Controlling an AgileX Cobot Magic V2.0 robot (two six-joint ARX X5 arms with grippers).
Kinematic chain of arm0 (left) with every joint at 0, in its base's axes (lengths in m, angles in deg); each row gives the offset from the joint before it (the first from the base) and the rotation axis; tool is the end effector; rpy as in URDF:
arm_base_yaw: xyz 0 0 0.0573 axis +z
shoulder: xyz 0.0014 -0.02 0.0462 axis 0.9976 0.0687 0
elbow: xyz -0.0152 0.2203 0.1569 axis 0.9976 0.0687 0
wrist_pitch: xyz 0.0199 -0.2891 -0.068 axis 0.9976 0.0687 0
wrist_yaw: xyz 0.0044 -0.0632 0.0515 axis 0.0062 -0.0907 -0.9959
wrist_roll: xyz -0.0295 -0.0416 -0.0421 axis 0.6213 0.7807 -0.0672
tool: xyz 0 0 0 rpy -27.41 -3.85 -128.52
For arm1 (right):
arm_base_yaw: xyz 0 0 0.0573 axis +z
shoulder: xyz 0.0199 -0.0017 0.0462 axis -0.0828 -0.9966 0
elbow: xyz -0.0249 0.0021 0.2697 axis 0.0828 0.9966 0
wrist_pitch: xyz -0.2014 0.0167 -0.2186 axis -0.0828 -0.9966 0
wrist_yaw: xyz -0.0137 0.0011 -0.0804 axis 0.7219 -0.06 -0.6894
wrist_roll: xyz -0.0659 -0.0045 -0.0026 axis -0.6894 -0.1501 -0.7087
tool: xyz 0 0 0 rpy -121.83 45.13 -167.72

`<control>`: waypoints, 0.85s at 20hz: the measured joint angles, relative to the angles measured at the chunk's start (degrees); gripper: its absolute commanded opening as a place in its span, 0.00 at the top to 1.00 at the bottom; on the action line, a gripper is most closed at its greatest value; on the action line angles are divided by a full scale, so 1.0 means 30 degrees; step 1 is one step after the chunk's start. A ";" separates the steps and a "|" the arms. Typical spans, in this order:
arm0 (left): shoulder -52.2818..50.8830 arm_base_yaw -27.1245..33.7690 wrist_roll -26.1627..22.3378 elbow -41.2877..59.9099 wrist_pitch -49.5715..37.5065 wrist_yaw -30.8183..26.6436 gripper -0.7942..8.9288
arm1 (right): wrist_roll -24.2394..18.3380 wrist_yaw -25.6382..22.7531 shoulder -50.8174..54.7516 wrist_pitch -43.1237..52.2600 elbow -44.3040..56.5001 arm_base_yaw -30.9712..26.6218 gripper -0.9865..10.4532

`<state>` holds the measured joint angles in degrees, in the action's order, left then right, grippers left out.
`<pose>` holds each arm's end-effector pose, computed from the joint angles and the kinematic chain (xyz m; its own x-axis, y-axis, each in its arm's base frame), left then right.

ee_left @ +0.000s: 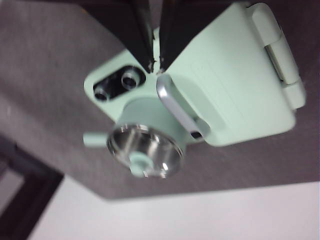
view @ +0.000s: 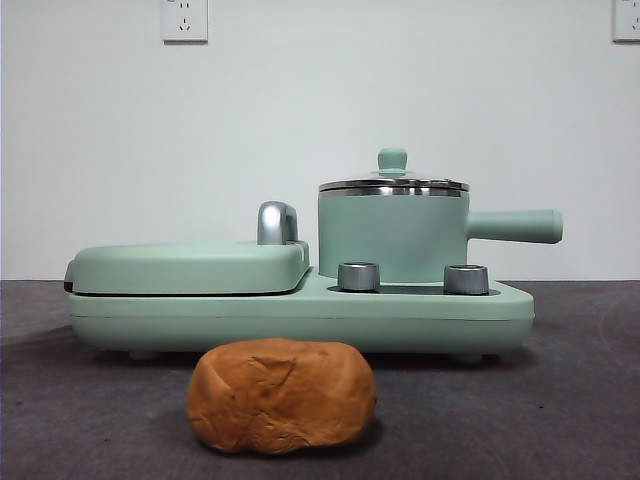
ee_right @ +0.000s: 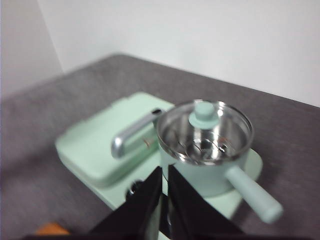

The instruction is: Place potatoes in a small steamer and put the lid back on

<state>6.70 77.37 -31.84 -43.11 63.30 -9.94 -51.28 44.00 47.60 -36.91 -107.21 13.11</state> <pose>0.1872 -0.0546 0.3624 0.6946 -0.6482 -0.3119 0.6255 0.7584 -0.1831 0.1785 0.0519 0.3494 0.7299 0.6440 -0.2291 -0.6513 0.7570 0.0530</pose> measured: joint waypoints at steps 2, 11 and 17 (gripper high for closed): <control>0.0510 -0.0379 -0.1290 -0.0146 0.0299 0.0000 0.90 | -0.1348 -0.1093 -0.0117 -0.0765 -0.0044 0.0510 0.90; 0.1166 -0.1195 -0.4575 -0.0153 0.0182 -0.0007 0.58 | -0.6309 -0.3330 -0.0262 -0.3075 -0.0044 0.1836 0.62; 0.1166 -0.1202 -0.4838 -0.0153 0.0058 -0.0007 0.57 | -0.6360 -0.3330 -0.0270 -0.3082 -0.0044 0.1858 0.62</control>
<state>10.20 73.77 -46.35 -43.57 63.47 -9.96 -70.36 34.01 46.80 -46.15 -107.34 18.68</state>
